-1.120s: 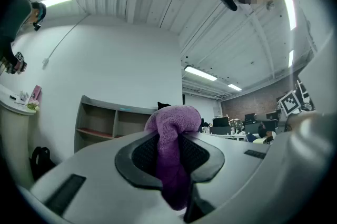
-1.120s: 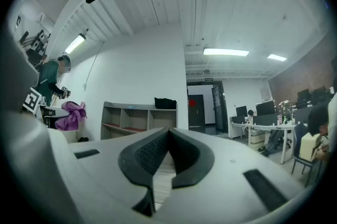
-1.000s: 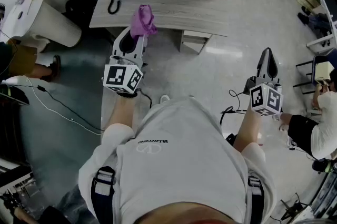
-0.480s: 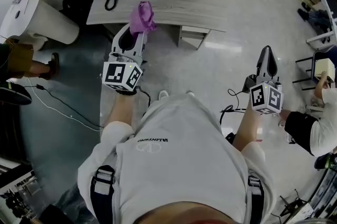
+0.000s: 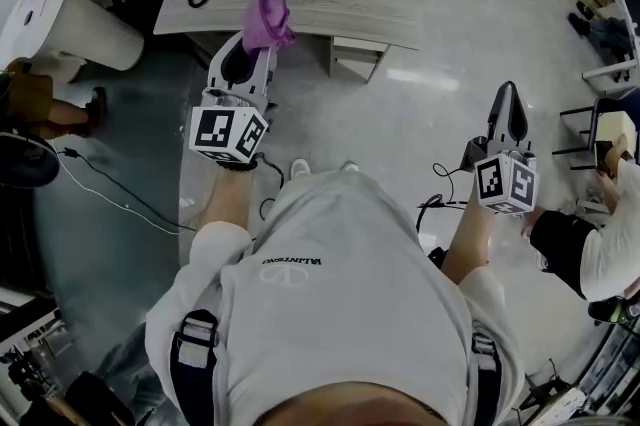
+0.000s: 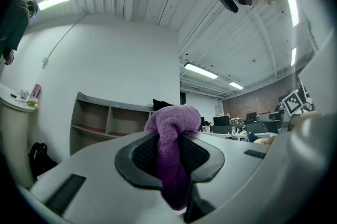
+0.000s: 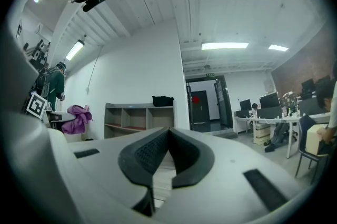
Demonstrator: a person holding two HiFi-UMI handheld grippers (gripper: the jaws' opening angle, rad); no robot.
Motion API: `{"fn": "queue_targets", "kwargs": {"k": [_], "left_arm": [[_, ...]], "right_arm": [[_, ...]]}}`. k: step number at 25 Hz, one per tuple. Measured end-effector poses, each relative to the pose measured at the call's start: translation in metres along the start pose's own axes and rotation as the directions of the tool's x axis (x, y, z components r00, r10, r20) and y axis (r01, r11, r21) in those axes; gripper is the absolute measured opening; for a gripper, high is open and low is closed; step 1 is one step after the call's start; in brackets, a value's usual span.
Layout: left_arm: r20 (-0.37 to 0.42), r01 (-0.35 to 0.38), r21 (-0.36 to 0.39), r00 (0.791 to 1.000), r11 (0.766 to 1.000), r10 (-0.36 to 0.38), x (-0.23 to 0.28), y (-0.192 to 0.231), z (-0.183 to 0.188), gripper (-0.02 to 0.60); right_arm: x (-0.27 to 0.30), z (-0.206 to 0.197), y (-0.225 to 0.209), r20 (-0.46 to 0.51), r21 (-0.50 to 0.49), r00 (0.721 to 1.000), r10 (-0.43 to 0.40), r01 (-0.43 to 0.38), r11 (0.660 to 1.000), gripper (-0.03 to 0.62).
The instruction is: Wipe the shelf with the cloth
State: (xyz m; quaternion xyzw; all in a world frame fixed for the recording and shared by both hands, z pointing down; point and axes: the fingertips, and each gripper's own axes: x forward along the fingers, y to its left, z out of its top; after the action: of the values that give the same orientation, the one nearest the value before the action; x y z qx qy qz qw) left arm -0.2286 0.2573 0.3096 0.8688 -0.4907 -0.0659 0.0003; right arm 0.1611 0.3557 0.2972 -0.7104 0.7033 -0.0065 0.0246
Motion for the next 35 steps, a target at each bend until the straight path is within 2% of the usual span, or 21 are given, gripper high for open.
{"fn": "queue_targets", "kwargs": {"k": [8, 17, 26, 35], "left_arm": [[-0.004, 0.000, 0.020, 1.000, 1.000, 0.000, 0.010, -0.030, -0.003, 0.083], [-0.023, -0.014, 0.009, 1.000, 1.000, 0.014, 0.020, -0.019, -0.018, 0.081], [-0.020, 0.043, -0.005, 0.999, 0.999, -0.043, 0.082, -0.005, -0.028, 0.081], [-0.034, 0.079, -0.017, 0.996, 0.997, -0.079, 0.156, 0.015, -0.042, 0.081]], "right_arm": [[0.001, -0.012, -0.024, -0.015, 0.013, 0.999, 0.030, -0.030, 0.999, 0.000], [0.019, -0.023, -0.020, -0.042, -0.009, 0.998, 0.043, -0.044, 0.999, 0.000], [0.064, -0.023, -0.030, -0.036, -0.017, 0.999, 0.001, -0.002, 1.000, 0.000], [0.133, -0.030, -0.030, -0.050, -0.016, 0.999, 0.000, 0.000, 1.000, 0.000]]}}
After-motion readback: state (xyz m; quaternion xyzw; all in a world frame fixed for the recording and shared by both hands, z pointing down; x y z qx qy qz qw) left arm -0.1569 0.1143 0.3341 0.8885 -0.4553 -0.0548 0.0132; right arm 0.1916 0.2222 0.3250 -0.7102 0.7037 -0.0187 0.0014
